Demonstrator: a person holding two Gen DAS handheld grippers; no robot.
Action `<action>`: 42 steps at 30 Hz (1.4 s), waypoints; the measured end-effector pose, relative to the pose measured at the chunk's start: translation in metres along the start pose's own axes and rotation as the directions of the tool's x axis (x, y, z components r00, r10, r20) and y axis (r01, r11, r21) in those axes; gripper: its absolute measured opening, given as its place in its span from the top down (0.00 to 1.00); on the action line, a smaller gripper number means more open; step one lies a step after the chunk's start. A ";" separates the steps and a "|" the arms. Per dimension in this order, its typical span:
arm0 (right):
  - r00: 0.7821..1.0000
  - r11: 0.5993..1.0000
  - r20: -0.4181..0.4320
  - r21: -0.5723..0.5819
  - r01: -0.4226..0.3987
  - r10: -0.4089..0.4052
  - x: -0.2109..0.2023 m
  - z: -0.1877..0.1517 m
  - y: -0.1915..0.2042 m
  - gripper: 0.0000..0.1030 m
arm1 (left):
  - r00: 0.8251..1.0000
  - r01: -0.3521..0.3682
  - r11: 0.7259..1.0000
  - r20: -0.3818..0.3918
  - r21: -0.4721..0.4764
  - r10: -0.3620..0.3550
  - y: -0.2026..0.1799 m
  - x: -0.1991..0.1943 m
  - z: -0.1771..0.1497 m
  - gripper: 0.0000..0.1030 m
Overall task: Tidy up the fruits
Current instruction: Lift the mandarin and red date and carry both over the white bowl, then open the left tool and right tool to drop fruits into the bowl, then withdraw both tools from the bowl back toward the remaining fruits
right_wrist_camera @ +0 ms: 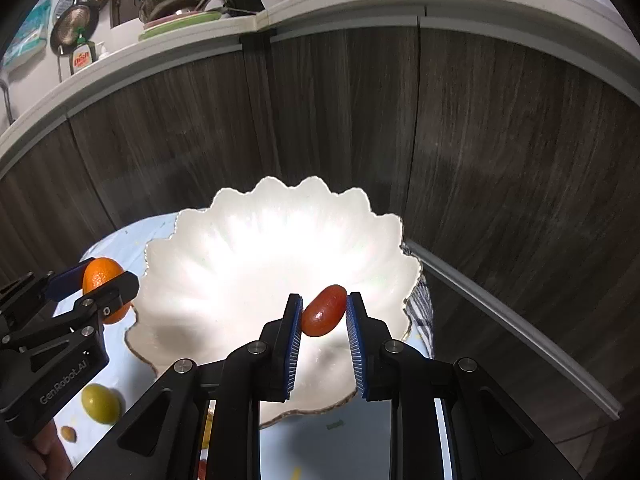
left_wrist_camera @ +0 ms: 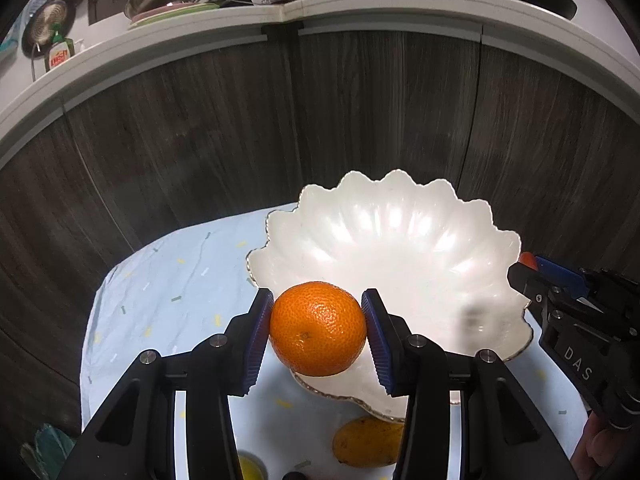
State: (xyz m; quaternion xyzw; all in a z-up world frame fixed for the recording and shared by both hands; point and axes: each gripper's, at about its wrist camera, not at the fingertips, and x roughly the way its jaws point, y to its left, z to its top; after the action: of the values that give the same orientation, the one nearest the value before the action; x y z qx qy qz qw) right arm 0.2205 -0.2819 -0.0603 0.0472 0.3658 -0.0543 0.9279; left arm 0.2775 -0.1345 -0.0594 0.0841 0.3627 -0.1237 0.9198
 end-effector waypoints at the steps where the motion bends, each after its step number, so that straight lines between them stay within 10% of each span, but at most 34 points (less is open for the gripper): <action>1: 1.000 1.000 -0.007 0.001 -0.003 0.003 0.003 0.000 0.000 0.77 | 1.000 0.003 1.000 -0.008 0.001 -0.003 0.000 0.003 0.000 0.56; 7: 0.999 1.000 -0.042 -0.003 -0.014 0.014 0.016 0.000 -0.001 0.75 | 0.998 0.019 1.000 -0.065 0.014 -0.018 -0.004 0.020 -0.004 0.54; 12: 1.000 1.000 -0.023 0.003 0.000 0.000 0.013 0.000 -0.003 0.32 | 1.000 -0.007 1.000 -0.028 0.019 0.008 -0.005 0.017 -0.004 0.26; 21: 0.999 0.999 0.028 0.013 0.038 -0.039 -0.001 0.006 -0.006 0.12 | 0.998 -0.068 0.998 -0.006 -0.011 0.068 0.006 0.007 0.000 0.10; 42: 0.996 0.999 0.080 0.037 0.033 -0.036 -0.058 0.007 0.005 0.11 | 0.993 -0.097 0.995 0.071 -0.026 0.099 0.022 -0.065 -0.007 0.07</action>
State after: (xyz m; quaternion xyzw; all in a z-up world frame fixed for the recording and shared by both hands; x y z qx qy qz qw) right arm 0.1839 -0.2736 -0.0153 0.0554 0.3279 -0.0786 0.9398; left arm 0.2335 -0.1011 -0.0189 0.0870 0.3260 -0.0772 0.9382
